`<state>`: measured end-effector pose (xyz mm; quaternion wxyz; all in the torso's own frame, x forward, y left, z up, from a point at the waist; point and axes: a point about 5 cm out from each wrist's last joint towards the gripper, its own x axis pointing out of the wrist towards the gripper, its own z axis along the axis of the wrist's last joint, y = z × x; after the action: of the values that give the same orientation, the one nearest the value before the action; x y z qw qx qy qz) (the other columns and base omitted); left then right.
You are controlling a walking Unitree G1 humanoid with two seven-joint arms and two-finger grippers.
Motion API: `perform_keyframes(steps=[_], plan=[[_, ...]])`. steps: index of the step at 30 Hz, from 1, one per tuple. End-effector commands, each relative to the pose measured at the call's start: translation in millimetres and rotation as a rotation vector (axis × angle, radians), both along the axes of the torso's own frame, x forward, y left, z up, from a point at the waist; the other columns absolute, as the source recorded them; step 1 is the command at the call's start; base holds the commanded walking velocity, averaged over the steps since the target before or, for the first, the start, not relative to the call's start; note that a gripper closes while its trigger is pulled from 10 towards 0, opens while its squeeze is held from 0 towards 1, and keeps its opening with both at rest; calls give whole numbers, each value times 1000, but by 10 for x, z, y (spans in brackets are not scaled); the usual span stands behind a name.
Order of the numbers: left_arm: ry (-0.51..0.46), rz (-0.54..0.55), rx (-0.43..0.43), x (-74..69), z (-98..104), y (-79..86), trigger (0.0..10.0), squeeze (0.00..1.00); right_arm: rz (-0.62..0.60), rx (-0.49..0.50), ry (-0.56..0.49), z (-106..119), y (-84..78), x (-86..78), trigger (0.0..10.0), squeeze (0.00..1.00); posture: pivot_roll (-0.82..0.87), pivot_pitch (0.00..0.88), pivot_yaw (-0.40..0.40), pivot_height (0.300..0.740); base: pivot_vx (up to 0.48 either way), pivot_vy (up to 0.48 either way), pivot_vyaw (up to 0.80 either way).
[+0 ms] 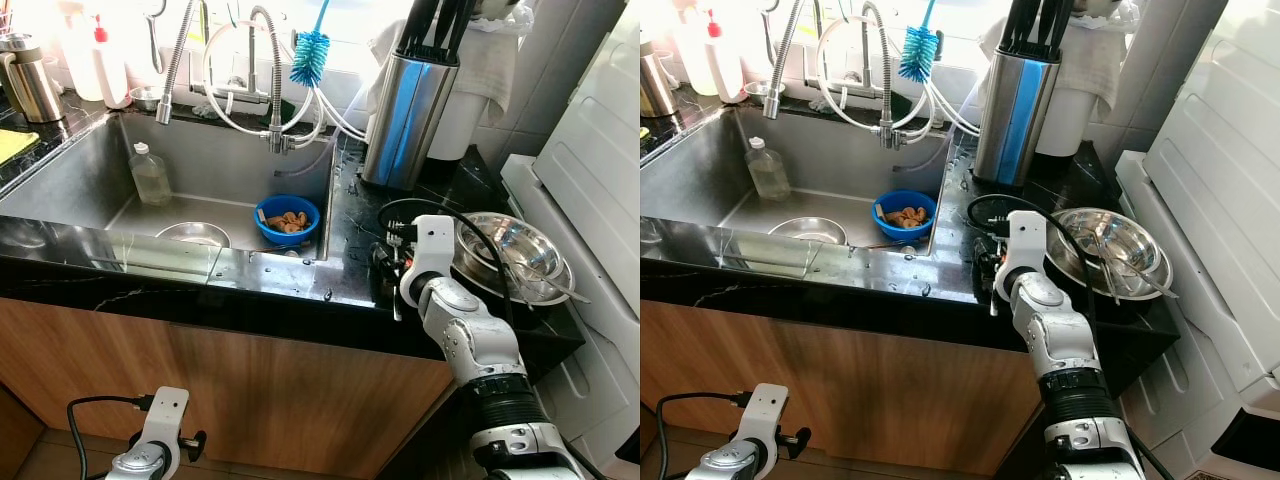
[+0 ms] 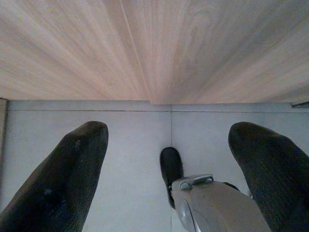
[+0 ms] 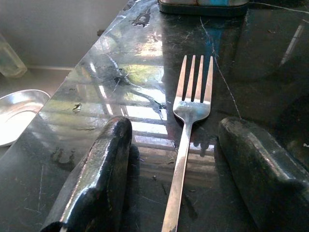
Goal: Kitchen organization
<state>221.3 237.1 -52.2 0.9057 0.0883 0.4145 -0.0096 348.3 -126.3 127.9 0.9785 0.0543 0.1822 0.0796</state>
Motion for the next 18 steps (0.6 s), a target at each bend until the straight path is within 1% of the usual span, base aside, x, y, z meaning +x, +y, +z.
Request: perform_keyframes(steps=[1,2,3,9,18], plan=[[19,-9,-16,-7,-21,-51,10000,0,16,-2,29,-28,21,-3,10000,0,171,0,-143,736,0,0,0],[19,-10,-18,-8,-23,-54,10000,0,22,-3,34,-30,27,-6,3255,0,171,0,-143,736,0,0,0],[20,-11,-18,-10,-24,-57,10000,0,24,-3,35,-31,32,-9,0,0,173,0,-145,736,0,0,0],[28,-19,-26,-19,-33,-67,10000,0,35,-1,33,-8,64,-7,0,0,173,0,-144,736,0,0,0],[34,-21,-37,-13,-31,-73,10000,0,30,-2,27,15,51,8,0,0,170,0,-145,736,0,0,0]])
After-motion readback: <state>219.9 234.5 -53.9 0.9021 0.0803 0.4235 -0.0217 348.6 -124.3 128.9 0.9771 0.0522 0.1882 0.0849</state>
